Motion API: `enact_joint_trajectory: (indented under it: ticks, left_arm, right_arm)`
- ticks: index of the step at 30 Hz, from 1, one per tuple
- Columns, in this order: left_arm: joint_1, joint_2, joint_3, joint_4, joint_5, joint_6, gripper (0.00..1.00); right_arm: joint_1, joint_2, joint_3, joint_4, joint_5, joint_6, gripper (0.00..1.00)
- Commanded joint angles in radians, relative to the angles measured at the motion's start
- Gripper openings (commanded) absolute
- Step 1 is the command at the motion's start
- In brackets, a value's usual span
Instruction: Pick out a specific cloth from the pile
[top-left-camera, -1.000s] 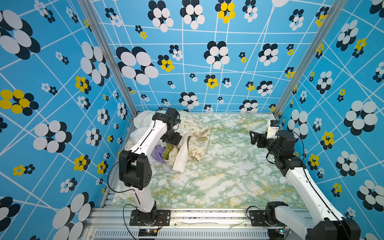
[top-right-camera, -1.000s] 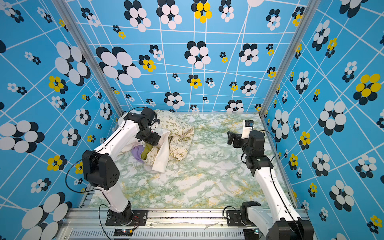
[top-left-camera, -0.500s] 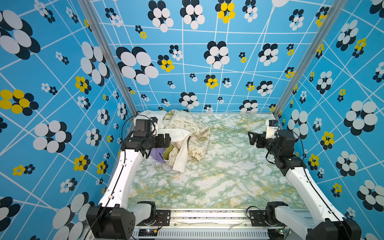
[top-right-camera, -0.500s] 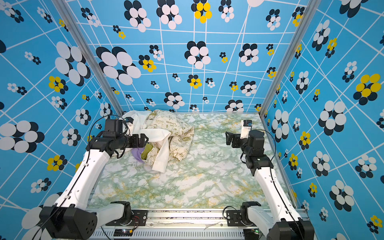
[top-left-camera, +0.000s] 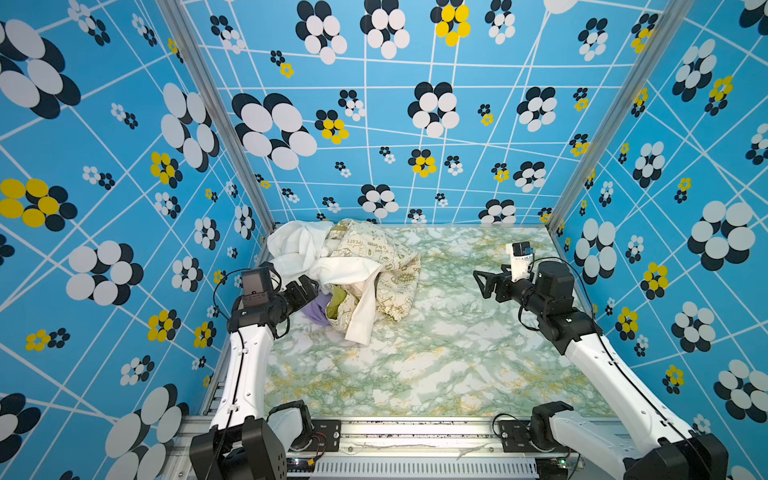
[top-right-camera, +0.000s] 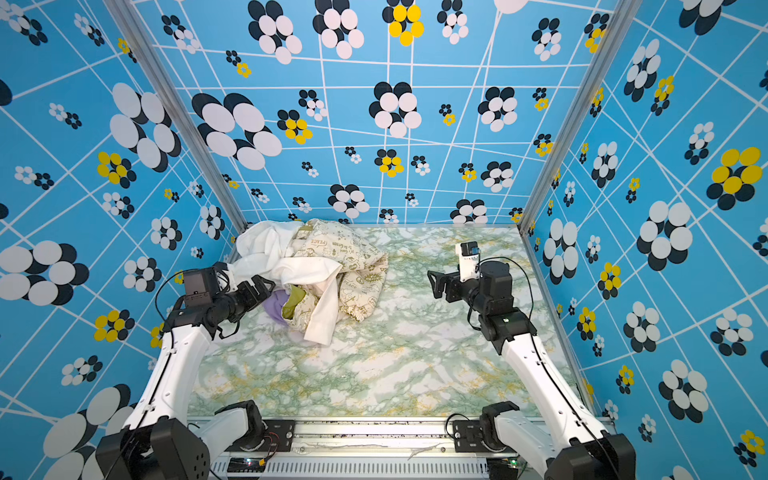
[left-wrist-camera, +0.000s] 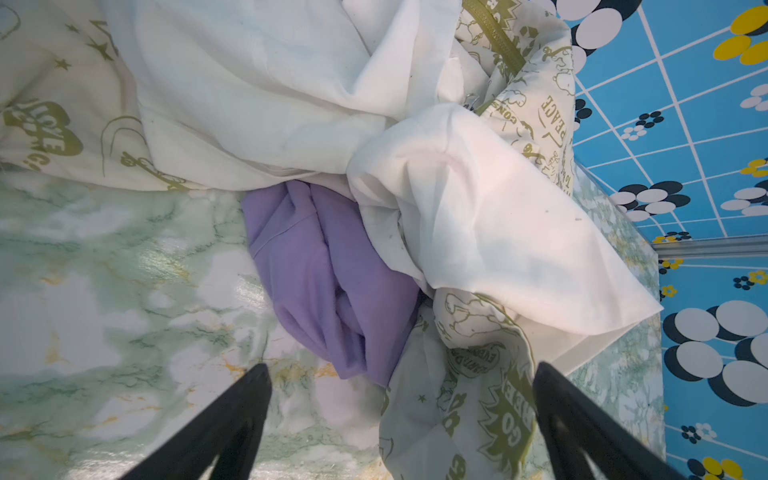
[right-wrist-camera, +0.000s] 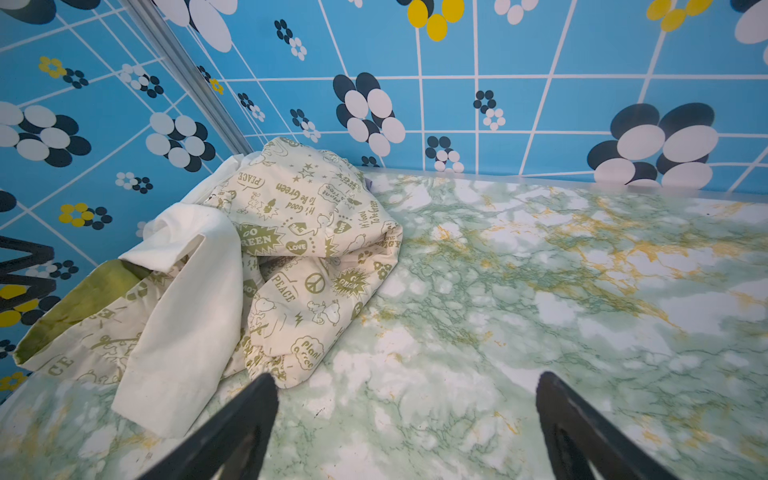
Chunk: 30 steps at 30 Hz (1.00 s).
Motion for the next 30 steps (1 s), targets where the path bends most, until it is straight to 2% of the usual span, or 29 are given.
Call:
enact_joint_trajectory:
  ticks: [1, 14, 23, 25, 30]
  left_arm:
    - [0.01, 0.023, -0.049, 0.088, 0.026, -0.103, 0.99]
    - [0.01, 0.097, -0.166, 0.202, 0.029, -0.255, 0.93]
    - [0.008, 0.172, -0.164, 0.191, 0.047, -0.31, 0.85]
    - [0.007, 0.183, -0.169, 0.211, 0.063, -0.319, 0.8]
    - [0.001, 0.205, -0.176, 0.242, 0.084, -0.335, 0.78]
  right_arm:
    - [0.021, 0.018, 0.039, -0.004, -0.014, -0.025, 0.99]
    - [0.088, 0.046, 0.045, -0.04, -0.022, -0.104, 0.99]
    - [0.169, 0.084, 0.057, -0.035, -0.031, -0.136, 0.99]
    - [0.181, 0.094, 0.065, -0.035, -0.029, -0.139, 0.99]
    - [0.202, 0.106, 0.077, -0.034, -0.022, -0.144, 0.99]
